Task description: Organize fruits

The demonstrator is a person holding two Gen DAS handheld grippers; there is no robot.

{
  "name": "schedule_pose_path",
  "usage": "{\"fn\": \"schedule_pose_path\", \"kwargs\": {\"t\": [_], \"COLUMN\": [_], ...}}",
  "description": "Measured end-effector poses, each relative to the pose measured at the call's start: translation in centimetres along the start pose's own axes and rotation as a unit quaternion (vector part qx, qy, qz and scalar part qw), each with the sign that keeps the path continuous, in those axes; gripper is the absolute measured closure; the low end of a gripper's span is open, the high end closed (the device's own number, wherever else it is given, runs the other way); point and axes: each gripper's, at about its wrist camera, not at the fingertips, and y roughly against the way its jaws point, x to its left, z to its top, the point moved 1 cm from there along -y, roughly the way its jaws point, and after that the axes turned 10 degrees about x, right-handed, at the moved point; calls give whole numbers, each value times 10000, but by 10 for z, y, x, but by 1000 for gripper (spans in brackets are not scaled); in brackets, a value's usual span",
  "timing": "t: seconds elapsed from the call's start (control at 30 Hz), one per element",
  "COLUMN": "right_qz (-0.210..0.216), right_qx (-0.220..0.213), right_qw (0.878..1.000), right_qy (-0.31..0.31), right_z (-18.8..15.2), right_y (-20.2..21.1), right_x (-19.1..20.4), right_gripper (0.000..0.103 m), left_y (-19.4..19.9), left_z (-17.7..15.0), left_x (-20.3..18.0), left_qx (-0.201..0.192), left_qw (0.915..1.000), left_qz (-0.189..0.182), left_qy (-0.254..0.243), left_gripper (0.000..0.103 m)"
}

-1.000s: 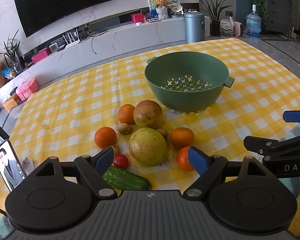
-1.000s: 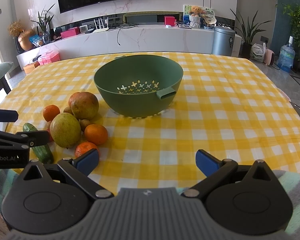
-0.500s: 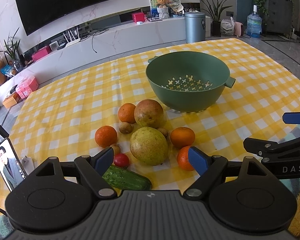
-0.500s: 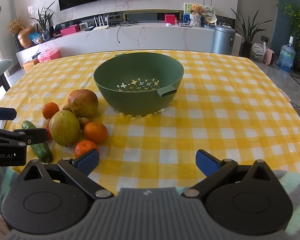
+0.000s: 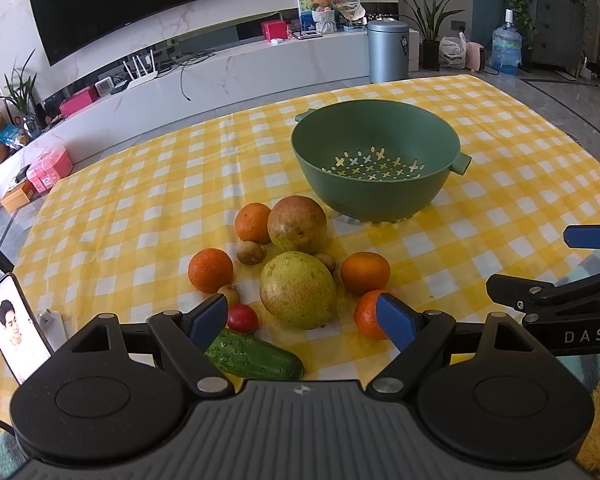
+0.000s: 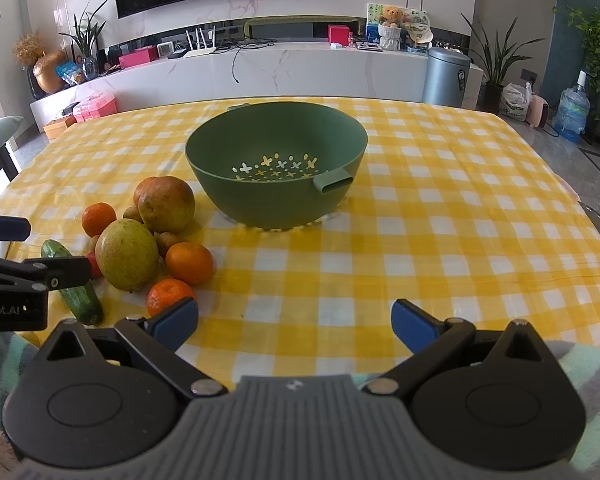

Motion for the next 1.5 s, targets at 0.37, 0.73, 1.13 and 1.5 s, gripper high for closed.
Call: {"fn": "schedule_pose_path", "kwargs": {"t": [0.37, 0.73, 1.13, 1.5], "right_qz": [576, 824, 877, 779], "right_qx": [-479, -400, -340, -244], "right_qw": [9971, 9958, 9955, 9966], "right_qy": [-141, 65, -73, 58], "right_z": [11, 31, 34, 34], "right_y": [-1, -31, -48, -54], "right_x": [4, 19, 19, 26], "right_gripper": [4, 27, 27, 26], "left_y": [-1, -54, -89, -101], "left_z": [20, 30, 33, 29], "left_x": [43, 42, 37, 39], "left_qx": [57, 680, 958, 902], "left_qw": [9980, 9918, 9890, 9892], "left_qz": [-599, -1071, -1057, -1054], "left_qy": [169, 132, 402, 466], "left_gripper": [19, 20, 18, 29]}}
